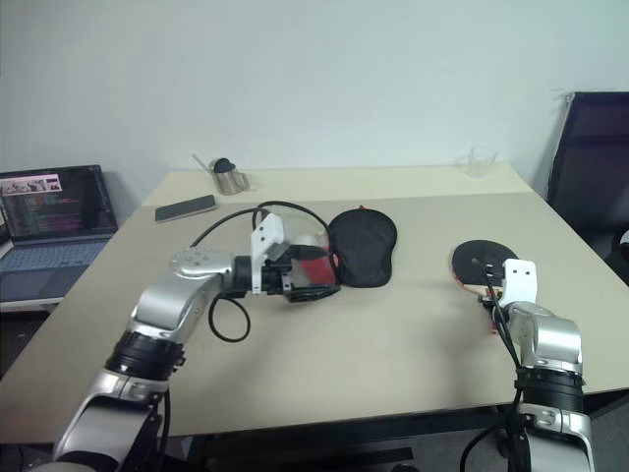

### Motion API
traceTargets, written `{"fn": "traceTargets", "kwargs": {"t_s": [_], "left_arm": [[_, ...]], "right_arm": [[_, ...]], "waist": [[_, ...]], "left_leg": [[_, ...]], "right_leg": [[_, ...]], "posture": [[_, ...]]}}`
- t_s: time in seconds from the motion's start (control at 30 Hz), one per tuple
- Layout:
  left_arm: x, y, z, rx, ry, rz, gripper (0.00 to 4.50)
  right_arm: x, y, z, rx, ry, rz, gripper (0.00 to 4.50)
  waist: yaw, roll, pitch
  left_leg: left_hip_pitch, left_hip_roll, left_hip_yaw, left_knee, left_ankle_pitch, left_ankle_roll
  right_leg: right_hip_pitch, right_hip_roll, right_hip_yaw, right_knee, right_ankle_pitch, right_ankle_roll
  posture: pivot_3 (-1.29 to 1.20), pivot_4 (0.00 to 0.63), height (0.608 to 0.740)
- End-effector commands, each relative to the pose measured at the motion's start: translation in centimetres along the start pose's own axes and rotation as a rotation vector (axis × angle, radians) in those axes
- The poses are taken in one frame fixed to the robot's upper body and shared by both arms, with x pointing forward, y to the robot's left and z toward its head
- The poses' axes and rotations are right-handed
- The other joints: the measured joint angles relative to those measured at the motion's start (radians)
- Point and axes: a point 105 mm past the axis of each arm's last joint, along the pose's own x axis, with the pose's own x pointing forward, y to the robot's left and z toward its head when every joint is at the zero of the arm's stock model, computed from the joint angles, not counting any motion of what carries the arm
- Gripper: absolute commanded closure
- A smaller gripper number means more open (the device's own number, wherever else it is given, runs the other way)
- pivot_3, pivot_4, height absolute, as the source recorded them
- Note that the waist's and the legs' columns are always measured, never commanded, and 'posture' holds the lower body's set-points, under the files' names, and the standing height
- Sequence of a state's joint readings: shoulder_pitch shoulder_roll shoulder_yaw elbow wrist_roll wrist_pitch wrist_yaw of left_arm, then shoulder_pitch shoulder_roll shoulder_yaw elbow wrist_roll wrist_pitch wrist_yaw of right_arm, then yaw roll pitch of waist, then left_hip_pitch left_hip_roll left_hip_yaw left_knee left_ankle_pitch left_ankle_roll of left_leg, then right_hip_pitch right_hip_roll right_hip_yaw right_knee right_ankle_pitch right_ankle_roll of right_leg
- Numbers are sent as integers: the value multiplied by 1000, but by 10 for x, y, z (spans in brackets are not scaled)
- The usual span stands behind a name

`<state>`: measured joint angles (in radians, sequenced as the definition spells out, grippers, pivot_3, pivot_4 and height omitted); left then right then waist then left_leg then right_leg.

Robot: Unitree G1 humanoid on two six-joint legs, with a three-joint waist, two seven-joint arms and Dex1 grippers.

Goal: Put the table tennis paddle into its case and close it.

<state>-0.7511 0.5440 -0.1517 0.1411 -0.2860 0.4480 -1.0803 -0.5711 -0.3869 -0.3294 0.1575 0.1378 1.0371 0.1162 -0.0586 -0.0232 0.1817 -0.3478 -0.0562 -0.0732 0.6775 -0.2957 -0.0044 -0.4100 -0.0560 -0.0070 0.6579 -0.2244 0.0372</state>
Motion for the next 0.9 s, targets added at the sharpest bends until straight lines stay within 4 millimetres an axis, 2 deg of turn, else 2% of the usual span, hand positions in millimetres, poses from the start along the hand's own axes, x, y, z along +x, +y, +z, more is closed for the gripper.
{"fn": "traceTargets", "kwargs": {"t_s": [0.03, 0.13, 0.27, 0.43, 0.57, 0.7, 0.9], "left_arm": [[-12, 7, 13, 49, -31, 44, 0], [-18, 11, 10, 48, -18, 72, 0], [-32, 16, 4, 41, 3, 125, 0], [-52, 24, -6, 31, 47, 205, 0], [-57, 20, -9, 23, 52, 224, 0], [-60, 12, -10, 14, 53, 239, 0], [-67, 0, -11, -5, 63, 266, 0]], "right_arm": [[-12, 29, 44, 3, -129, 74, 3399], [-19, 45, 72, 20, -202, 101, 3399], [-30, 81, 106, 17, -288, 154, 3399], [-32, 133, 131, 15, -331, 258, 3399], [-23, 177, 135, -1, -334, 315, 3399], [-16, 217, 129, -3, -318, 374, 3399], [-6, 247, 113, -15, -278, 409, 3399]], "waist": [[0, 1, 1], [1, 5, 3], [5, 5, 3], [6, 6, 3], [7, 6, 3], [4, 6, 3], [5, 6, 3]], "left_leg": [[0, 0, 0, 0, 0, 0], [-4, 1, 1, -1, 0, 0], [-17, 0, 0, 0, 0, -1], [-34, 0, 0, 0, 2, -5], [-37, -1, 0, -1, 3, -5], [-37, -1, 0, -1, 3, -5], [-37, -1, 0, -1, 2, -5]], "right_leg": [[-1, 0, 0, 0, 0, 0], [-6, 0, 1, 1, 1, -2], [-20, 0, 1, 5, 5, -8], [-37, -1, 3, 4, 5, -9], [-38, -2, 2, 2, 5, -9], [-39, -2, 3, 2, 5, -9], [-39, -2, 3, 2, 5, -9]], "posture": [[0, 150, 740], [0, 150, 740], [0, 150, 740], [0, 150, 740], [0, 150, 740], [0, 150, 740], [0, 150, 740]]}}
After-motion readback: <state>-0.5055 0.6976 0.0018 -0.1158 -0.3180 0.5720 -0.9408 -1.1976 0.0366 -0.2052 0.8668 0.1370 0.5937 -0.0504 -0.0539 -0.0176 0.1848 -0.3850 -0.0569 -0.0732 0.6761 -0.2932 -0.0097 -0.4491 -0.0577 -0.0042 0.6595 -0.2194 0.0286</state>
